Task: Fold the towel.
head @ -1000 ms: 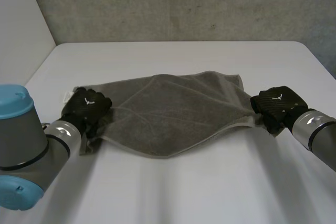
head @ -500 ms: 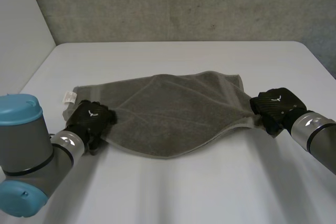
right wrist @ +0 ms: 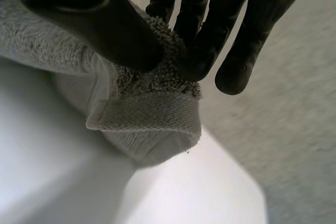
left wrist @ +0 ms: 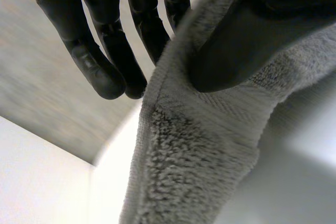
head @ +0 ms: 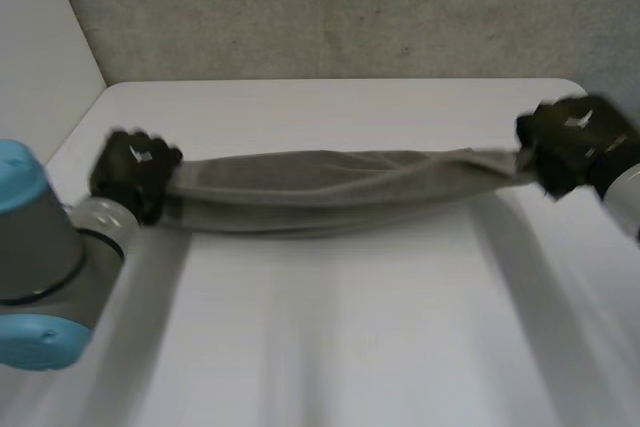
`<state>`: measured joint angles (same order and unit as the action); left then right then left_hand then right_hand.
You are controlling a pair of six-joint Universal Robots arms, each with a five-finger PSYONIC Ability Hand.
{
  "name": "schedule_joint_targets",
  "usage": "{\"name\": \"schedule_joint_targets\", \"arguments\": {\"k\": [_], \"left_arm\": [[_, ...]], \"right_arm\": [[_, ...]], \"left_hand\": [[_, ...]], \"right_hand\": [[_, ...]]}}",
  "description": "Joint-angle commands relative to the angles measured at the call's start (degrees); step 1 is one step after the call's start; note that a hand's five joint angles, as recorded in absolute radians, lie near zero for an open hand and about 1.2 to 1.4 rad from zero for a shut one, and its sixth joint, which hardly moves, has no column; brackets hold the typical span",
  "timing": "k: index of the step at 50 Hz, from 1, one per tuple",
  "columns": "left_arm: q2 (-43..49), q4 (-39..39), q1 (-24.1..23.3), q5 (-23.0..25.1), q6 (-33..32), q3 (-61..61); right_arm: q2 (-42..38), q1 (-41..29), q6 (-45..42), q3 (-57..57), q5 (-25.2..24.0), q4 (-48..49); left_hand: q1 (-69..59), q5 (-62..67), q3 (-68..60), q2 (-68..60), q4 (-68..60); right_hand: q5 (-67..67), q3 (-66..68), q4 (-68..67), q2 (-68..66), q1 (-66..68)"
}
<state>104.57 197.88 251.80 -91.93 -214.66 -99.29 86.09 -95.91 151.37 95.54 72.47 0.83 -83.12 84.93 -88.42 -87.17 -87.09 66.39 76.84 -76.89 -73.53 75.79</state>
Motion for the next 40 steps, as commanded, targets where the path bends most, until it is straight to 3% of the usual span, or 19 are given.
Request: {"name": "schedule_joint_targets", "arguments": {"k": [1, 6, 12, 18, 20, 25, 28, 30, 32, 33, 35, 36, 38, 39, 40], "left_arm": [[-14.5, -3.3, 0.5, 1.2, -0.1, 1.1], [-17.7, -10.7, 1.8, 6.0, 0.0, 4.4], [-14.2, -14.0, 2.5, 7.0, -0.1, 8.2], [-1.0, -20.3, 2.4, 6.9, -0.3, 17.8], [2.7, -22.6, 2.3, 6.9, -0.3, 21.0], [16.7, -31.8, 1.1, 6.4, -0.4, 37.0], [20.0, -34.0, 1.0, 6.0, -0.3, 41.9], [25.4, -37.7, 0.6, 4.8, -0.4, 52.8], [28.4, -39.0, -0.1, 4.7, 0.6, 65.0], [28.4, -39.0, -0.1, 4.7, 0.6, 65.1], [29.4, -36.6, -1.0, 4.8, 2.7, 76.3], [29.4, -36.6, -1.0, 4.8, 2.8, 76.3], [29.1, -31.6, -1.2, 5.0, 8.3, 84.7], [29.1, -31.6, -1.2, 5.0, 8.3, 84.7], [28.8, -29.9, -1.1, 5.0, 11.0, 87.9]], "right_arm": [[8.6, 3.2, 5.8, -6.6, -3.7, -7.4], [10.5, 6.0, 5.8, -15.1, -7.0, -18.5], [7.6, 7.1, 5.3, -21.0, -7.8, -22.9], [-6.5, 3.1, -2.6, -27.9, -5.8, -27.9], [-9.8, 1.2, -4.5, -29.6, -4.4, -29.0], [-23.1, -3.6, -10.0, -36.9, 4.7, -29.6], [-26.1, -4.7, -11.7, -39.5, 6.5, -29.6], [-31.0, -6.8, -15.6, -45.8, 8.9, -29.0], [-33.6, -7.9, -16.7, -53.6, 11.9, -24.7], [-33.6, -7.9, -16.7, -53.6, 11.9, -24.6], [-33.1, -8.6, -15.0, -57.2, 14.1, -11.9], [-33.1, -8.6, -15.0, -57.2, 14.1, -11.8], [-28.9, -8.8, -13.6, -52.9, 15.1, 6.3], [-28.9, -8.8, -13.6, -52.8, 15.1, 6.4], [-25.0, -8.6, -13.5, -49.2, 15.2, 14.2]], "left_hand": [[3.1, -14.9, 8.4, 7.2, 7.1], [3.1, -14.9, 8.4, 7.2, 7.1], [3.1, -14.9, 8.4, 7.2, 7.1], [3.1, -14.9, 8.4, 7.2, 7.1], [3.1, -14.9, 8.4, 7.2, 7.1], [3.1, -14.9, 8.4, 7.2, 7.1], [3.1, -14.9, 8.4, 7.2, 7.1], [3.1, -14.9, 8.4, 7.2, 7.1], [3.1, -14.9, 8.4, 7.2, 7.1], [3.1, -14.9, 8.4, 7.2, 7.1], [3.1, -14.9, 8.4, 7.2, 7.1], [3.1, -14.9, 8.4, 7.2, 7.1], [3.1, -14.9, 8.4, 7.2, 7.1], [3.1, -14.9, 8.4, 7.2, 7.1], [3.1, -14.9, 8.4, 7.2, 7.1]], "right_hand": [[3.6, 3.2, -3.1, -6.5, 4.2], [3.6, 3.2, -3.1, -6.5, 4.2], [3.6, 3.2, -3.1, -6.5, 4.2], [3.6, 3.2, -3.1, -6.5, 4.2], [3.6, 3.2, -3.1, -6.5, 4.2], [3.6, 3.2, -3.1, -6.5, 4.2], [3.6, 3.2, -3.1, -6.5, 4.2], [3.6, 3.2, -3.1, -6.5, 4.2], [3.6, 3.2, -3.1, -6.5, 4.2], [3.6, 3.2, -3.1, -6.5, 4.2], [3.6, 3.2, -3.1, -6.5, 4.2], [3.6, 3.2, -3.1, -6.5, 4.2], [3.6, 3.2, -3.1, -6.5, 4.2], [3.6, 3.2, -3.1, -6.5, 4.2], [3.6, 3.2, -3.1, -6.5, 4.2]]}}
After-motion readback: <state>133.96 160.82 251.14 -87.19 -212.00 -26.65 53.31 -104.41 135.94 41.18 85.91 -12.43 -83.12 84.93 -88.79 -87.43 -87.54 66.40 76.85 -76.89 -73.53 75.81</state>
